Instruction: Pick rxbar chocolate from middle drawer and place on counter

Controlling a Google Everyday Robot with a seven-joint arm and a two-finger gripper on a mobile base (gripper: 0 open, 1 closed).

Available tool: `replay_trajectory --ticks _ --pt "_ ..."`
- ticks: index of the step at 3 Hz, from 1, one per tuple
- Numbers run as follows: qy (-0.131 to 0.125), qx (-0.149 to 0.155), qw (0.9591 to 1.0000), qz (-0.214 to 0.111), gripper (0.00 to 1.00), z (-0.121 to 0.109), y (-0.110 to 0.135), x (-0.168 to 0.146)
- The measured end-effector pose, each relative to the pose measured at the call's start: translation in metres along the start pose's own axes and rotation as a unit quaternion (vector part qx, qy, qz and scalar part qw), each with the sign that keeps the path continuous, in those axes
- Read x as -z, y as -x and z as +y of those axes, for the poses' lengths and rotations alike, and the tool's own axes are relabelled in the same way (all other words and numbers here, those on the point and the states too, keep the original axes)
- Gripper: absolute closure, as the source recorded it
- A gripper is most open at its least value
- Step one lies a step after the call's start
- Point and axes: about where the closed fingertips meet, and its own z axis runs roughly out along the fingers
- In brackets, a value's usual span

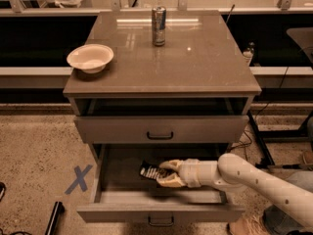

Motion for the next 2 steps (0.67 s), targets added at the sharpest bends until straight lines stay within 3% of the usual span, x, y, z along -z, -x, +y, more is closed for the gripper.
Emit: replay_trajectory --ticks 1,2 --pt "0.029 0.047 0.9984 -0.016 1.00 0.024 0.030 0.042" --pt "0.078 0.108 0.9908 -0.028 1.00 0.053 0.071 0.080"
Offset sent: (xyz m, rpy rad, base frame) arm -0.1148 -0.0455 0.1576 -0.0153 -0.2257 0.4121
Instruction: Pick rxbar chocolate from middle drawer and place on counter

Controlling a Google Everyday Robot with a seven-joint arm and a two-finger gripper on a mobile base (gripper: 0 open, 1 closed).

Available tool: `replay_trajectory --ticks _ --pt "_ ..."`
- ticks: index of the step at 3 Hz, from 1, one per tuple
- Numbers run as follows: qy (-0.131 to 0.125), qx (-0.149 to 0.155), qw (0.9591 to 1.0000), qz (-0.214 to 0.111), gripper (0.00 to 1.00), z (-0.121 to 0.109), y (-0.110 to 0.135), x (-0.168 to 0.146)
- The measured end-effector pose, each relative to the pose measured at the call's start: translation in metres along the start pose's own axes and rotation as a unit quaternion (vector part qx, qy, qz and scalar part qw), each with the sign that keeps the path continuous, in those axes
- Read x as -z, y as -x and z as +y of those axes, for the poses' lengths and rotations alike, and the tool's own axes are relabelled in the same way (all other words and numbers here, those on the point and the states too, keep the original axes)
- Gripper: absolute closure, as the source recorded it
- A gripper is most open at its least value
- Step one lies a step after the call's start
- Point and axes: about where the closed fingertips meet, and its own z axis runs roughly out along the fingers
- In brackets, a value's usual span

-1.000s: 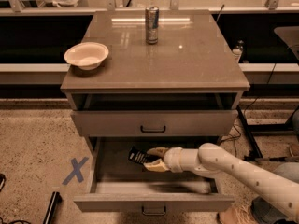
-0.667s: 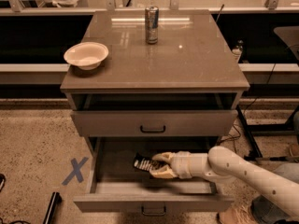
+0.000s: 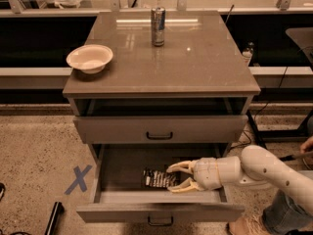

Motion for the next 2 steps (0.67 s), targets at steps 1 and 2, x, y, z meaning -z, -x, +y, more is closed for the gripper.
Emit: replay_trajectory --ticks 1,2 --pt "0.022 0.007 0.9997 -0.007 1.00 0.0103 0.0098 0.0035" --pt "0.022 0.007 0.9997 -0.007 1.00 0.0103 0.0099 0.0035"
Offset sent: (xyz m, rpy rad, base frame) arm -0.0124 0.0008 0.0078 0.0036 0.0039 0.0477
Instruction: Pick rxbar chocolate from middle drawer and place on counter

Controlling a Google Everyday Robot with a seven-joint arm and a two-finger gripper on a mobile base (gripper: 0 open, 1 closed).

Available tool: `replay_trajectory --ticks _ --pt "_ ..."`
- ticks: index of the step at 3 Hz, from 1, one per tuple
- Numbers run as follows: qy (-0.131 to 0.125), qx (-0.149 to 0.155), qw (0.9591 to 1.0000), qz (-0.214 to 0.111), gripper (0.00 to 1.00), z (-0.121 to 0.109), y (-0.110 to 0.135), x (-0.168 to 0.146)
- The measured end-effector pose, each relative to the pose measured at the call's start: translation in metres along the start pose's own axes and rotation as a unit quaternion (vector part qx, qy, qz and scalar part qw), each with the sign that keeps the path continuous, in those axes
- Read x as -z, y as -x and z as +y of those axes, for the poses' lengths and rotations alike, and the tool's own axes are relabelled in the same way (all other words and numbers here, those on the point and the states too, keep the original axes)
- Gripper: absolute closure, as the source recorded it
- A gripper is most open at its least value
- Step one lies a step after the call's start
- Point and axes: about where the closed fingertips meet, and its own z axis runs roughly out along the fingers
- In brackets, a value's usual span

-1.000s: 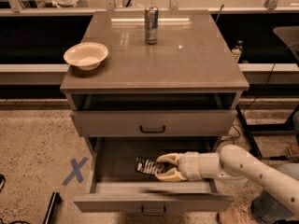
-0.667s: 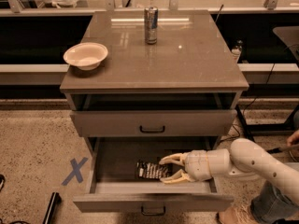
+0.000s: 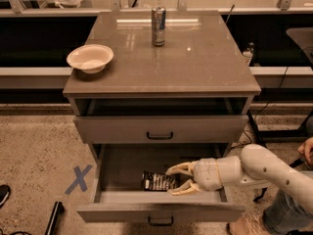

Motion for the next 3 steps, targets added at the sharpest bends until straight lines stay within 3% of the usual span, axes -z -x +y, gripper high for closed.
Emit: replay_trajectory --ticks 1,3 --pt "0.008 0.002 0.9999 -0.008 1.00 -0.001 0.005 0.001" --pt "0.002 0.053 0.9980 -0.036 1.00 -0.015 0.080 0.078"
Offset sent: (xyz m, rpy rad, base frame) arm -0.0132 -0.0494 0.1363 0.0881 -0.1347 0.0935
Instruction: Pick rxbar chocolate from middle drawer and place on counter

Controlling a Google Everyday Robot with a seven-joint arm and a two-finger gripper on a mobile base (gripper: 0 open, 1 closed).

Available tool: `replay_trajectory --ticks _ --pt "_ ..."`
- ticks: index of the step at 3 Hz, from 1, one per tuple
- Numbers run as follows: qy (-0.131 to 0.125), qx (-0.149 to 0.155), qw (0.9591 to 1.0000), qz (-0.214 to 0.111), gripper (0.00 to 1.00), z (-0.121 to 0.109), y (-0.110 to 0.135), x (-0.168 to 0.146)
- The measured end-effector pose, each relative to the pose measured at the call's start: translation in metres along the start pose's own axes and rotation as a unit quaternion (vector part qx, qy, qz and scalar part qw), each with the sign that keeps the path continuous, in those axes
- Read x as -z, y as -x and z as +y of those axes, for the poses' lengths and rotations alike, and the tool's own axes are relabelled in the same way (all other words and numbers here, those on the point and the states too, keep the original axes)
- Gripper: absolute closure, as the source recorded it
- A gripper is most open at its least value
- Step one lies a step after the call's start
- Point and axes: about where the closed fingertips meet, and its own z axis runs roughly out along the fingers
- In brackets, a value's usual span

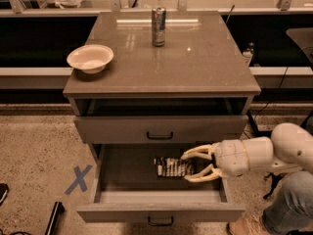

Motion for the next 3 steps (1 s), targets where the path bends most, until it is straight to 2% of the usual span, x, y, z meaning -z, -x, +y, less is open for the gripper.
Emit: replay_trajectory --ticks 1,2,3 --pt "0.008 0.010 0.9997 0.020 1.00 -0.020 0.031 0.034" --pt "0.011 0.016 0.9969 0.076 1.00 -0.069 0.075 0.075" --pt "0.017 0.018 0.9927 0.118 1.00 -0.101 0.111 0.097"
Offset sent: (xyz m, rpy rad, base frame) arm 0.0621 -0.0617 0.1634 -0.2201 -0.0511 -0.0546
